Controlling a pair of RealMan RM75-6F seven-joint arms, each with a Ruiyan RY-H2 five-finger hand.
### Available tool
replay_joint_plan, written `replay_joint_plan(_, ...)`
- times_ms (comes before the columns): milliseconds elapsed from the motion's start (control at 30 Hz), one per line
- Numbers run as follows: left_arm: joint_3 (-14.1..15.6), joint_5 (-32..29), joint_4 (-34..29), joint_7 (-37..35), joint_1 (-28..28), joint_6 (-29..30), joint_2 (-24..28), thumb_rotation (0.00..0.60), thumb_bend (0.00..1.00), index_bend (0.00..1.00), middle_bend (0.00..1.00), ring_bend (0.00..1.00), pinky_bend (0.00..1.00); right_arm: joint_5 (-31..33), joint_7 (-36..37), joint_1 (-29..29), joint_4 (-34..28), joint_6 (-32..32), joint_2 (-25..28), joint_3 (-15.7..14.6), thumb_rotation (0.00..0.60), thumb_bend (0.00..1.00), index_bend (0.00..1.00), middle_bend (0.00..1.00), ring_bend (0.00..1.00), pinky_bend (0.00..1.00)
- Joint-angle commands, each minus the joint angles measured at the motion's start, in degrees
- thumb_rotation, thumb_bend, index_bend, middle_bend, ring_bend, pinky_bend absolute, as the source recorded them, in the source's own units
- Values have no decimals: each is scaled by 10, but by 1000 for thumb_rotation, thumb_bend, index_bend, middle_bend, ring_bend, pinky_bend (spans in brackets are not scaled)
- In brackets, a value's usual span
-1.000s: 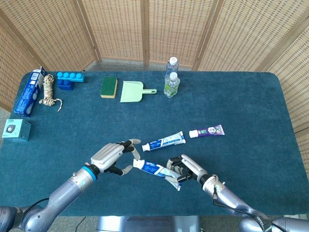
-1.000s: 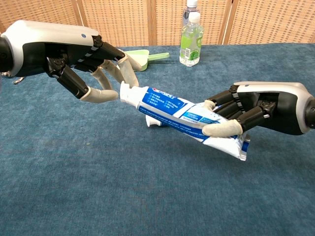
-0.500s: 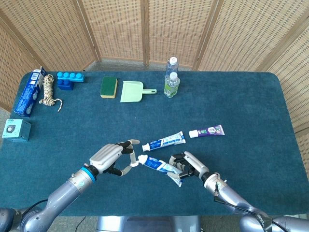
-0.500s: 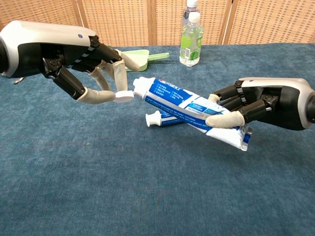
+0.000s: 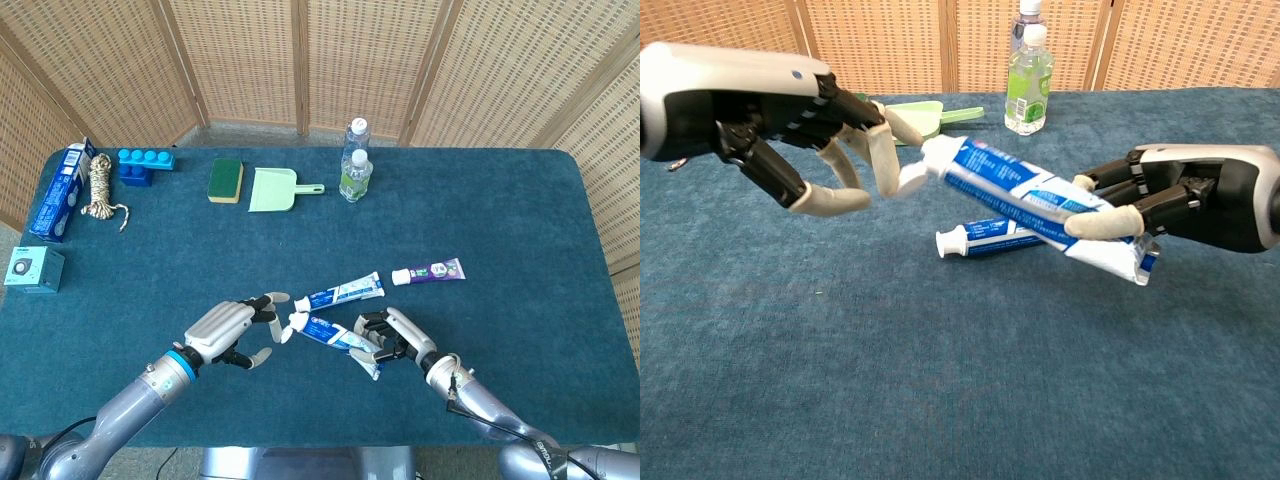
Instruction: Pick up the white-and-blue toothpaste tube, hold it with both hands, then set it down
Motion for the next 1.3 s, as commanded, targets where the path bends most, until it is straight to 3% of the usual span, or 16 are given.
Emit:
replay_joint_plan(33,-2,21,-13,-12,15,16,17,600,381,420,122,207,258,-1,-5,-1,3,2,3,0,600,681,1000,768,758,682)
replay_joint_plan(133,-3,51,-29,-30,38,37,50,600,381,398,122,208,300,2,-15,-2,7,6,5,-1,600,680,1000,768,758,682)
replay_joint_plan(267,0,89,-41,-56,68,58,89,600,381,383,122,206,235,7,-23,-3,10,8,9,-2,600,681,1000,767,758,681)
replay_joint_plan(433,12,141,-47,-93,116,91,153,600,381,364,121,201,255,11,-32,-9,18,15,20,-5,600,680,1000,767,755,675)
replay_joint_plan(833,71,241,-4,-199,259,196,274,600,380,349,123,193,306,6,-63,-31,71,28,54,-25,600,665,995,763,709,624)
replay_joint_plan(1067,88,243,43,-265,321,238,301,600,380,349,123,193,307,-14,-118,-44,112,56,59,-45,600,645,961,720,642,510)
replay_joint_plan(1300,79,245,64,-290,344,254,306,600,381,349,123,193,309,-1,-199,-35,137,60,33,-58,600,621,848,619,519,346)
